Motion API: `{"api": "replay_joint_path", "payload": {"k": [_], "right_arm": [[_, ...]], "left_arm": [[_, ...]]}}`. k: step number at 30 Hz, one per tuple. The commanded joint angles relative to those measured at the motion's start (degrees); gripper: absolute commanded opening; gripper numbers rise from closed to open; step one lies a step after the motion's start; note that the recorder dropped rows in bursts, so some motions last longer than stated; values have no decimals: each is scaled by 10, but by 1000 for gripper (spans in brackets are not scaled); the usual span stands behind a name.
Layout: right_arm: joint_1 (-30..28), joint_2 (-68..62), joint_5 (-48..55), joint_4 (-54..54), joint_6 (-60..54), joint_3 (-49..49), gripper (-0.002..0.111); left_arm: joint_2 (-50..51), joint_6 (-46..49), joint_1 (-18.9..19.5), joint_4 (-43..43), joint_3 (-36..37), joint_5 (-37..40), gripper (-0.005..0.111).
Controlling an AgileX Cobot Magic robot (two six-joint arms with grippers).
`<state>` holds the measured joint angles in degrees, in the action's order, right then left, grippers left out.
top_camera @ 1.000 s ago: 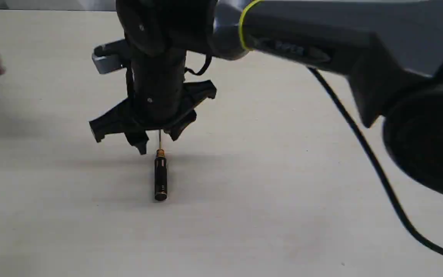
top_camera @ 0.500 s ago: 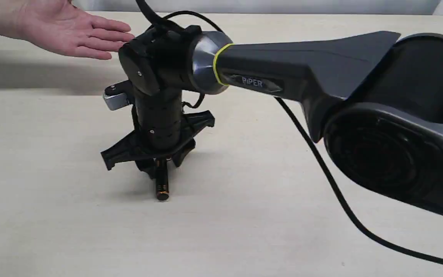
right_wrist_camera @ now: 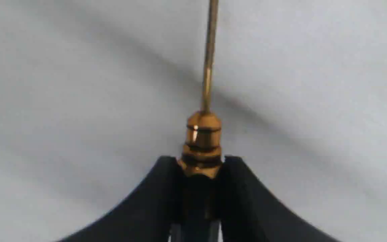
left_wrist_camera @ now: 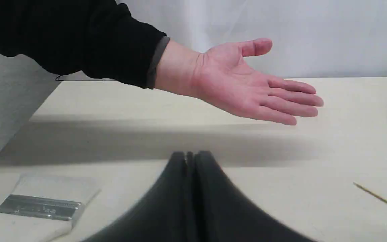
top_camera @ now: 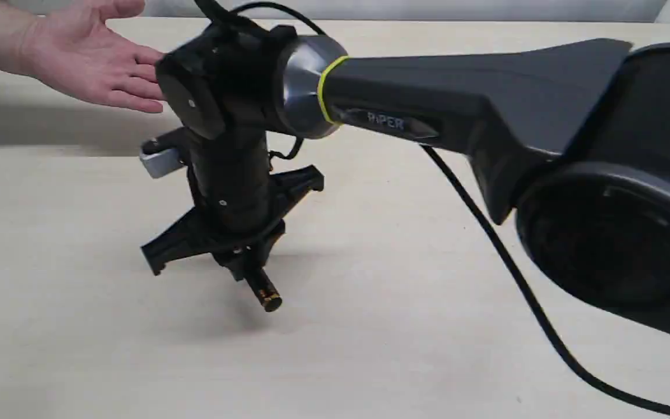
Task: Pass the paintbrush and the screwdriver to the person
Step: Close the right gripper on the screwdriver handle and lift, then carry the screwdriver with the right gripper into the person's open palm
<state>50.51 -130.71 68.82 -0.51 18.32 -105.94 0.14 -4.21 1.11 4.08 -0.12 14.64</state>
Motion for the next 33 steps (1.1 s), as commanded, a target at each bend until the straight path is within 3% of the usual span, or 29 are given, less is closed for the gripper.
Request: {"api": "replay_joint_path", "payload": {"k": [1,9,20,23,29,33], "right_arm": [[25,68,-24,15,-12,-1,4],[50,159,-194,89,-12,-1,4],[4,110,-391,105,-12,-1,6],[-4,86,-423,105,-12,-1,14],[-4,59,-441,105,-12,-1,47],[-4,67,-428,87,-12,-1,49]], "left_arm": [[-1,-1,-5,-1,1,-3,0],[-1,-1,-5,-2,1,-3,0],[-1,-1,-5,-2,1,-3,0],[-1,-1,-5,-2,1,-3,0],[-1,-1,-5,-2,1,-3,0],[-1,-1,-5,-1,1,-5,0]]}}
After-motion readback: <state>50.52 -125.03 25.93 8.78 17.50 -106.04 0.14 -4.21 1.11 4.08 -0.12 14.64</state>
